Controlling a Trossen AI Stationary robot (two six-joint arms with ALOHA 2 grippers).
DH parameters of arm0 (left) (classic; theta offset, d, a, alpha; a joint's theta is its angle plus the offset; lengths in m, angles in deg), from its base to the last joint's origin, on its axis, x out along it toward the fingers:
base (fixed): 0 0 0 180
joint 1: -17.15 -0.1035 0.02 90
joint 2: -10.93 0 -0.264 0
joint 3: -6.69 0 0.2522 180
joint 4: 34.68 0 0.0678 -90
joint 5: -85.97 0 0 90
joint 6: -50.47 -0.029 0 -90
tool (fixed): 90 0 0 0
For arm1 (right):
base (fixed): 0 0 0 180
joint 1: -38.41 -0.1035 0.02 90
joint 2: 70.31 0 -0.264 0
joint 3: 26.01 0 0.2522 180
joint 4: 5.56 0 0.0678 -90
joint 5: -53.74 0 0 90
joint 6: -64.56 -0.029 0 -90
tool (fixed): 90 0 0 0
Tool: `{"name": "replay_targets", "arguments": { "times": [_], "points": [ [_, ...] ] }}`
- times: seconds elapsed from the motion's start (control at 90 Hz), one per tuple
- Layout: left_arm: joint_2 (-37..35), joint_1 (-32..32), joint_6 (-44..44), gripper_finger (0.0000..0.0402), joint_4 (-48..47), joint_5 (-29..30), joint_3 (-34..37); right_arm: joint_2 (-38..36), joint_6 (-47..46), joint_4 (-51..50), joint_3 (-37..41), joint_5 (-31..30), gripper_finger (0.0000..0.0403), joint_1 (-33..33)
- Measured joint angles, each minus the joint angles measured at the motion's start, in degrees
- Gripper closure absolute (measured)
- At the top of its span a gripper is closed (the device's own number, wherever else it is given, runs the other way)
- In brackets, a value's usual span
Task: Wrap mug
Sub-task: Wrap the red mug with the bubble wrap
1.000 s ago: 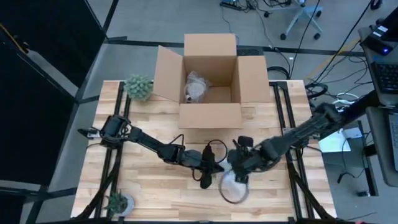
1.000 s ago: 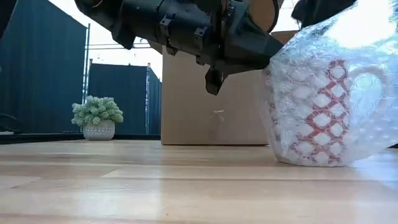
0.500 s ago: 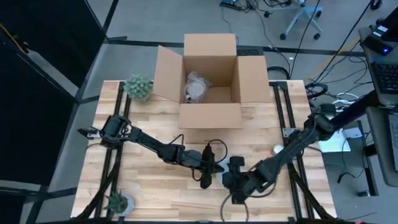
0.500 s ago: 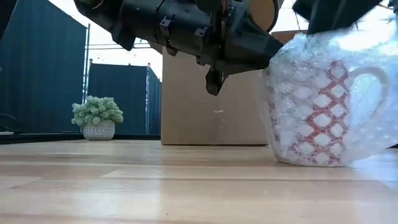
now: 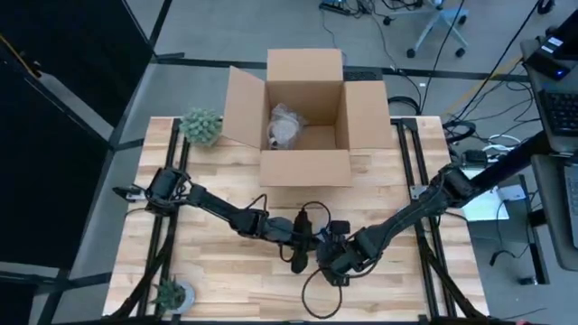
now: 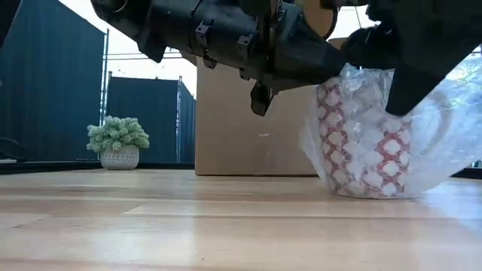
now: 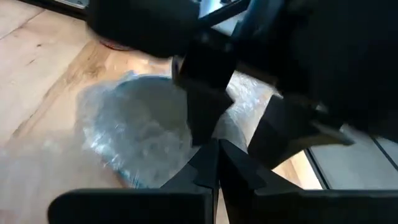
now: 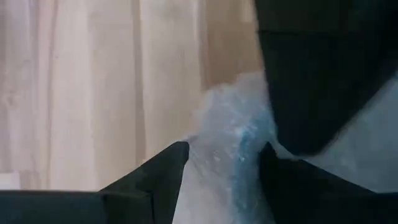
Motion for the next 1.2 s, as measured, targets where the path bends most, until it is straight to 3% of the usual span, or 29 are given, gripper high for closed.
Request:
{"name": "replay_targets", "arguments": {
  "times": [0.289,0.667,0.8,1.022,1.2],
  "points": [
    [0.0,0.0,1.1,0.0401,0.0,-0.5,0.0,1.4,2.7,0.6,0.1,2.4,0.0250,1.2],
    [0.0,0.0,1.3,0.0401,0.0,-0.5,0.0,-11.4,0.6,-2.3,0.4,4.3,0.0252,0.7],
    [0.0,0.1,1.3,0.0401,-0.1,-0.7,0.0,-16.4,0.2,-4.1,0.3,3.2,0.0252,0.5],
    [0.0,0.0,1.3,0.0401,-0.1,-0.7,0.0,-18.8,-4.9,-8.9,0.2,-8.0,0.0255,2.2],
    [0.0,0.0,1.3,0.0401,-0.1,-0.7,0.0,-15.3,-2.0,-6.6,0.2,-4.0,0.0255,3.3]
  ]
}}
